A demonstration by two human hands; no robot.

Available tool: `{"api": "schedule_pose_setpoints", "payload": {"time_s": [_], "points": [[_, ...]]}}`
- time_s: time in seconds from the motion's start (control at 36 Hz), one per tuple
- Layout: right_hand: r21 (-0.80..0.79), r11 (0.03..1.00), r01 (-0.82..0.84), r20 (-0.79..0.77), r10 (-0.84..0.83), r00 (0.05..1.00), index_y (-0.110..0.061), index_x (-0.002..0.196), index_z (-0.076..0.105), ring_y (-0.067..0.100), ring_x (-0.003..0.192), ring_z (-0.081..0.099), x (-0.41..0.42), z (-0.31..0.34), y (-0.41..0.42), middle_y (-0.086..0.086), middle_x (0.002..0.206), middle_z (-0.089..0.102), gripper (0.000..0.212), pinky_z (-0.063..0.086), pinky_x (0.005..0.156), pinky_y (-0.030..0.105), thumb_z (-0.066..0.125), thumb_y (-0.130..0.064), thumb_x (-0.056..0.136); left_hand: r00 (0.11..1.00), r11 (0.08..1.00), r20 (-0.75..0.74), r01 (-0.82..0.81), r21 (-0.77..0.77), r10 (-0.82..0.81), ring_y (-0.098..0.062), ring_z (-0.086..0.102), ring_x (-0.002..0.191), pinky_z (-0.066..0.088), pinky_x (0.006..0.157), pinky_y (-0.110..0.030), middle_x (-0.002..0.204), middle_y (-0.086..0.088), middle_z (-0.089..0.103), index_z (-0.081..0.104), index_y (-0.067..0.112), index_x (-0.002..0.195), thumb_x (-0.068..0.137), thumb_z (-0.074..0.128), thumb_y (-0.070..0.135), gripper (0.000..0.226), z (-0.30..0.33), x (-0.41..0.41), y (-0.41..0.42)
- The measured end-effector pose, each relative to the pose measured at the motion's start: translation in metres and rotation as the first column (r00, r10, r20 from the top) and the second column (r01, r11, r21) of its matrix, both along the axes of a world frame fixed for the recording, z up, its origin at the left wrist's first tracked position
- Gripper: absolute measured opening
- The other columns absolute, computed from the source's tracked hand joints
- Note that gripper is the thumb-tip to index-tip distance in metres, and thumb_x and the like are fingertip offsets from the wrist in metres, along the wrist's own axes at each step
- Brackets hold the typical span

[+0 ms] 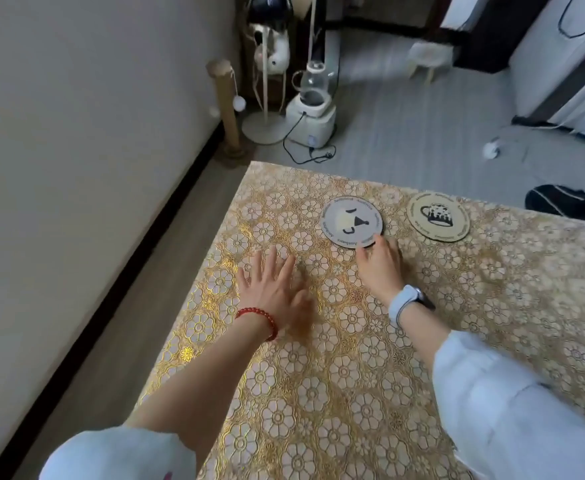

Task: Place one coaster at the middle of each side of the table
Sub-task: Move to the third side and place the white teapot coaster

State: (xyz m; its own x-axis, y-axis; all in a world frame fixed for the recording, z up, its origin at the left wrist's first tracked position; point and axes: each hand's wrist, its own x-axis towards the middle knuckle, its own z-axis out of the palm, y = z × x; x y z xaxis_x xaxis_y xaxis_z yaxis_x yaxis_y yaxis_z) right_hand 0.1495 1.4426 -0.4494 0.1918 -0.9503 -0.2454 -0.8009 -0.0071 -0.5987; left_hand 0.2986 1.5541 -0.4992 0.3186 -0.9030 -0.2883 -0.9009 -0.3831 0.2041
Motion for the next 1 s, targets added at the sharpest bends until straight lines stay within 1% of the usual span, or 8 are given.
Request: {"api": "schedule_pose_setpoints", "payload": {"time_s": [0.08,0.22,0.44,0.64,0.69,0.78,0.86,1.0], "points": [[0.008,0.992,0.125,-0.004,-0.125,0.992,0.008,0.13,0.032,0.036,0.13,0.029,0.006,-0.015,-0.028,0.027,0.14,0.027,0.056,0.012,0.103,0.031,0.052,-0.025,0.089,0.999,0.998,0.033,0.013,-0.061,-0.011,-0.028,-0.01,0.141,-0.011,0.107,-0.06,0.154,-0.001,-0.007,-0.006,0.04,0.138,0.076,0.002,0.071,0.07,-0.022,-0.003,-0.012],[-0.028,0.967,0.252,-0.139,-0.253,0.957,0.004,0.107,0.051,0.04,0.117,0.037,0.015,-0.034,-0.051,0.021,0.127,0.039,0.048,0.039,0.095,0.049,0.063,-0.032,0.079,0.996,0.986,0.072,-0.032,-0.163,0.044,-0.025,-0.006,0.141,-0.015,0.108,-0.058,0.154,0.0,-0.002,-0.006,0.041,0.138,0.079,0.001,0.067,0.065,-0.035,-0.009,-0.013],[-0.341,0.935,0.094,-0.24,-0.183,0.953,-0.004,0.108,0.042,0.036,0.095,0.054,0.021,-0.037,-0.049,0.02,0.111,0.054,0.039,0.042,0.057,0.035,0.063,-0.021,0.08,0.997,0.991,0.077,-0.02,-0.134,0.031,-0.027,-0.008,0.141,-0.014,0.108,-0.059,0.154,-0.002,-0.006,-0.009,0.039,0.138,0.079,-0.002,0.066,0.066,-0.03,-0.009,-0.012],[-0.316,0.94,0.127,0.188,-0.069,0.98,-0.01,0.099,0.039,0.028,0.062,0.054,0.021,-0.009,-0.034,0.004,0.075,0.055,0.011,0.044,0.046,0.038,0.042,-0.006,0.09,0.996,0.996,0.086,-0.004,-0.093,0.012,-0.027,-0.006,0.141,-0.005,0.11,-0.061,0.155,-0.002,-0.003,-0.006,0.038,0.138,0.078,-0.002,0.066,0.067,-0.029,-0.007,-0.013],[-0.341,0.935,0.104,0.241,-0.02,0.97,-0.013,0.098,0.04,0.023,0.063,0.052,0.015,0.002,-0.02,-0.007,0.073,0.05,0.009,0.038,0.047,0.029,0.043,-0.009,0.09,0.996,0.999,0.091,0.01,-0.053,-0.005,-0.028,-0.008,0.141,-0.005,0.109,-0.062,0.155,-0.002,-0.005,-0.008,0.038,0.138,0.076,-0.005,0.067,0.069,-0.028,-0.006,-0.013],[-0.293,0.95,0.107,0.336,-0.003,0.942,-0.014,0.098,0.044,0.023,0.071,0.056,-0.003,0.017,0.003,-0.015,0.072,0.049,0.009,0.049,0.059,0.043,0.045,-0.01,0.09,0.997,0.999,0.07,0.035,0.019,-0.036,-0.029,-0.01,0.141,-0.005,0.109,-0.063,0.155,-0.003,-0.009,-0.009,0.037,0.139,0.08,0.004,0.067,0.067,-0.022,-0.005,-0.016],[-0.235,0.968,0.086,0.394,0.014,0.919,-0.011,0.104,0.046,0.017,0.078,0.056,-0.03,0.029,0.029,-0.018,0.08,0.049,0.015,0.051,0.074,0.043,0.045,-0.006,0.09,1.0,1.0,-0.005,-0.018,-0.023,0.018,-0.029,0.002,0.141,0.002,0.11,-0.063,0.153,-0.006,0.01,0.015,0.03,0.138,0.086,0.032,0.05,0.059,-0.007,-0.01,-0.015],[-0.129,0.989,0.077,0.435,-0.014,0.9,-0.013,0.106,0.049,0.023,0.087,0.058,-0.091,0.038,0.089,0.0,0.095,0.057,0.017,0.048,0.071,0.036,0.045,-0.009,0.09,0.985,0.98,-0.122,-0.139,-0.144,0.122,-0.029,0.02,0.137,-0.002,0.112,-0.054,0.147,-0.009,0.029,0.035,0.021,0.131,0.086,0.044,0.032,0.046,0.015,-0.045,0.03]]}}
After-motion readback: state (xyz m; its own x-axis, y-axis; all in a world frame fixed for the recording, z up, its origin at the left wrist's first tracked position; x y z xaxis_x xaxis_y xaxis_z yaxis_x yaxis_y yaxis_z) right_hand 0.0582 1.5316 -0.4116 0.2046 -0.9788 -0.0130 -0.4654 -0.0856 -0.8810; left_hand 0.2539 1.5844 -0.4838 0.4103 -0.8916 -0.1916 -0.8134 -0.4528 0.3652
